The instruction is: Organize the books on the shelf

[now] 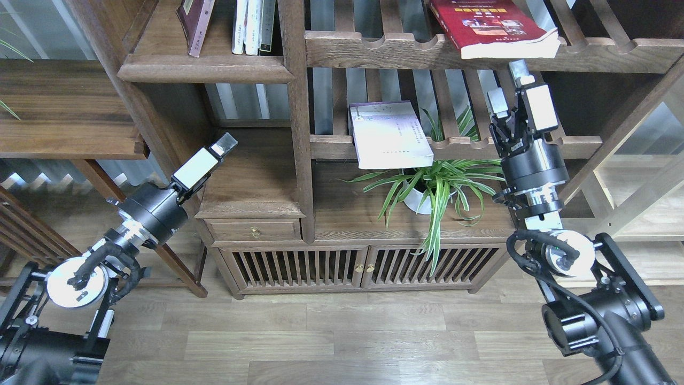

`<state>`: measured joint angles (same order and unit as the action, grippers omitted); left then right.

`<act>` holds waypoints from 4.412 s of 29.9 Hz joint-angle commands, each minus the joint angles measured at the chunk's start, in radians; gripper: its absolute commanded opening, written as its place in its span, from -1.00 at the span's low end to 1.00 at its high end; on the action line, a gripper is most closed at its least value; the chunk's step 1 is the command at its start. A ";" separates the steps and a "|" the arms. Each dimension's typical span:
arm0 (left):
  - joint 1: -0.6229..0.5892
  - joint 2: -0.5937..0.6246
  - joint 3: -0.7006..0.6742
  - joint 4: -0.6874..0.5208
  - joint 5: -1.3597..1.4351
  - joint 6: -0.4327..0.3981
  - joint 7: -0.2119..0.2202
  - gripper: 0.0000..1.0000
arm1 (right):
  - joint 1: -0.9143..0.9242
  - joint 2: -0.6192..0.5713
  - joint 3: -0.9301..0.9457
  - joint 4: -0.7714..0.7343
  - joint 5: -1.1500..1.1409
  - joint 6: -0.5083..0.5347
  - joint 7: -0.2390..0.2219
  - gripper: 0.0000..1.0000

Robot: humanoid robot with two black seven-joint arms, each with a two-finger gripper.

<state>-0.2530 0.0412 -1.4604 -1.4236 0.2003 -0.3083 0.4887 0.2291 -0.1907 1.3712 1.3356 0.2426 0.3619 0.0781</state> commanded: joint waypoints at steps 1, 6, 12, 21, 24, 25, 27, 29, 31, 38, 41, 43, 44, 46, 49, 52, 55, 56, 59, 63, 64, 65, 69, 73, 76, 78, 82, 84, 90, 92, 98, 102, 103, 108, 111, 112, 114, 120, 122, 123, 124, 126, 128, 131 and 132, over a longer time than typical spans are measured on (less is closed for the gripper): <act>0.000 0.003 0.000 0.000 -0.001 0.000 0.000 0.98 | 0.001 0.028 -0.003 -0.001 -0.002 -0.037 0.000 0.99; 0.001 0.023 0.000 -0.002 -0.001 -0.018 0.000 0.99 | 0.038 0.037 -0.003 -0.004 -0.002 -0.086 0.002 0.99; 0.003 0.035 -0.001 -0.014 -0.007 -0.028 0.000 0.99 | 0.073 0.034 0.000 -0.009 -0.003 -0.124 0.002 0.99; 0.003 0.037 -0.012 -0.014 -0.009 -0.043 0.000 0.99 | 0.108 0.036 0.005 -0.032 -0.006 -0.166 0.006 0.99; 0.006 0.037 -0.014 -0.014 -0.012 -0.045 0.000 0.99 | 0.122 0.037 0.005 -0.038 -0.008 -0.169 0.006 0.99; 0.006 0.037 -0.015 -0.014 -0.013 -0.046 0.000 0.99 | 0.127 0.039 0.005 -0.042 -0.008 -0.169 0.006 0.99; 0.009 0.039 -0.015 -0.014 -0.013 -0.055 0.000 0.99 | 0.139 0.039 0.008 -0.052 -0.009 -0.169 0.009 0.99; 0.014 0.039 -0.015 -0.015 -0.013 -0.064 0.000 0.99 | 0.144 0.037 0.011 -0.055 -0.009 -0.172 0.009 0.99; 0.015 0.039 -0.014 -0.015 -0.013 -0.069 0.000 0.99 | 0.145 0.037 0.012 -0.055 -0.009 -0.188 0.009 0.99; 0.015 0.039 -0.015 -0.014 -0.013 -0.071 0.000 0.99 | 0.157 0.039 0.020 -0.055 -0.009 -0.222 0.009 0.99; 0.015 0.039 -0.015 -0.014 -0.015 -0.071 0.000 0.99 | 0.162 0.039 0.023 -0.055 -0.009 -0.224 0.009 0.99; 0.015 0.039 -0.015 -0.014 -0.013 -0.071 0.000 0.99 | 0.164 0.039 0.025 -0.055 -0.008 -0.230 0.009 0.99; 0.015 0.039 -0.015 -0.014 -0.013 -0.071 0.000 0.99 | 0.164 0.037 0.026 -0.055 -0.008 -0.238 0.009 0.99; 0.014 0.039 -0.015 -0.014 -0.013 -0.069 0.000 0.99 | 0.168 0.037 0.032 -0.055 -0.008 -0.248 0.009 0.99; 0.015 0.039 -0.015 -0.012 -0.013 -0.071 0.000 0.99 | 0.170 0.037 0.046 -0.055 -0.008 -0.255 0.009 0.99; 0.017 0.039 -0.015 -0.009 -0.013 -0.069 0.000 0.99 | 0.170 0.037 0.046 -0.056 -0.008 -0.255 0.009 0.99; 0.017 0.037 -0.015 -0.008 -0.013 -0.069 0.000 0.99 | 0.171 0.037 0.046 -0.065 -0.008 -0.256 0.009 0.99; 0.017 0.037 -0.015 -0.008 -0.013 -0.069 0.000 0.99 | 0.174 0.037 0.046 -0.065 -0.008 -0.256 0.009 0.99; 0.017 0.039 -0.017 -0.009 -0.013 -0.071 0.000 0.99 | 0.191 0.037 0.046 -0.067 -0.008 -0.280 0.009 0.99; 0.018 0.039 -0.020 -0.009 -0.013 -0.071 0.000 0.99 | 0.229 0.037 0.046 -0.072 -0.008 -0.320 0.009 0.99; 0.018 0.039 -0.020 -0.009 -0.015 -0.071 0.000 0.99 | 0.234 0.037 0.046 -0.073 -0.008 -0.322 0.009 0.99; 0.018 0.039 -0.020 -0.009 -0.015 -0.071 0.000 0.99 | 0.239 0.036 0.046 -0.076 -0.008 -0.331 0.009 0.99; 0.017 0.039 -0.024 -0.014 -0.015 -0.071 0.000 0.99 | 0.245 0.031 0.046 -0.078 -0.006 -0.463 0.008 0.92; 0.020 0.040 -0.029 -0.014 -0.015 -0.078 0.000 0.99 | 0.275 0.031 0.048 -0.078 -0.008 -0.586 0.009 0.69; 0.020 0.040 -0.029 -0.014 -0.015 -0.087 0.000 0.99 | 0.305 0.030 0.049 -0.078 -0.009 -0.603 0.009 0.12; 0.020 0.042 -0.031 -0.012 -0.015 -0.087 0.000 0.99 | 0.337 0.028 0.052 -0.082 -0.009 -0.604 0.011 -0.12; 0.021 0.043 -0.040 -0.009 -0.019 -0.092 0.000 0.99 | 0.397 0.028 0.057 -0.093 -0.011 -0.609 0.011 -0.40; 0.021 0.045 -0.041 -0.009 -0.028 -0.094 0.000 0.99 | 0.397 0.028 0.074 -0.092 -0.009 -0.604 0.017 -0.61; 0.020 0.060 -0.043 -0.011 -0.032 -0.095 0.000 0.99 | 0.389 0.014 0.083 -0.081 -0.009 -0.584 0.031 -0.93; 0.020 0.060 -0.044 -0.009 -0.032 -0.098 0.000 0.99 | 0.384 0.002 0.080 -0.079 -0.009 -0.584 0.031 -0.93; 0.021 0.071 -0.046 -0.005 -0.050 -0.098 0.000 0.99 | 0.362 -0.033 0.085 -0.076 -0.009 -0.583 0.031 -0.93; 0.021 0.072 -0.047 0.000 -0.051 -0.098 0.000 0.99 | 0.280 -0.059 0.132 -0.053 -0.006 -0.540 0.025 -0.93; 0.021 0.072 -0.047 0.002 -0.051 -0.098 0.000 0.99 | 0.259 -0.065 0.141 -0.053 -0.006 -0.519 0.023 -0.93; 0.020 0.074 -0.046 0.032 -0.050 -0.098 0.000 0.99 | 0.190 -0.102 0.196 -0.039 0.007 -0.429 0.019 -0.94; 0.018 0.072 -0.046 0.034 -0.050 -0.097 0.000 0.99 | 0.165 -0.104 0.244 -0.032 0.024 -0.425 0.017 -0.94; 0.018 0.072 -0.044 0.034 -0.050 -0.097 0.000 0.99 | 0.158 -0.104 0.258 -0.032 0.024 -0.423 0.017 -0.94; 0.015 0.074 -0.044 0.035 -0.050 -0.097 0.000 0.99 | 0.130 -0.105 0.293 -0.030 0.027 -0.408 0.014 -0.94; 0.017 0.074 -0.043 0.038 -0.050 -0.097 0.000 0.99 | -0.043 -0.125 0.381 -0.032 0.067 -0.292 -0.027 -0.94; 0.017 0.074 -0.040 0.038 -0.050 -0.097 0.000 0.99 | -0.109 -0.127 0.394 -0.032 0.089 -0.249 -0.031 -0.94; 0.017 0.074 -0.037 0.040 -0.050 -0.095 0.000 0.99 | -0.138 -0.127 0.399 -0.032 0.096 -0.230 -0.031 -0.94; 0.017 0.074 -0.035 0.038 -0.050 -0.095 0.000 0.99 | -0.178 -0.127 0.401 -0.032 0.101 -0.204 -0.031 -0.93; 0.017 0.074 -0.034 0.038 -0.050 -0.097 0.000 0.99 | -0.238 -0.124 0.401 -0.032 0.103 -0.157 -0.031 -0.93; 0.017 0.075 -0.031 0.038 -0.050 -0.097 0.000 0.99 | -0.316 -0.116 0.391 -0.032 0.103 -0.097 -0.031 -0.93; 0.018 0.074 -0.026 0.040 -0.050 -0.095 0.000 0.99 | -0.405 -0.099 0.379 -0.033 0.103 -0.025 -0.031 -0.93; 0.020 0.074 -0.023 0.038 -0.050 -0.097 0.000 0.99 | -0.424 -0.090 0.373 -0.033 0.103 -0.008 -0.031 -0.93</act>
<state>-0.2354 0.1161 -1.4893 -1.3839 0.1504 -0.4044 0.4886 -0.1309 -0.3005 1.7567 1.3025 0.3447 0.2989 0.0475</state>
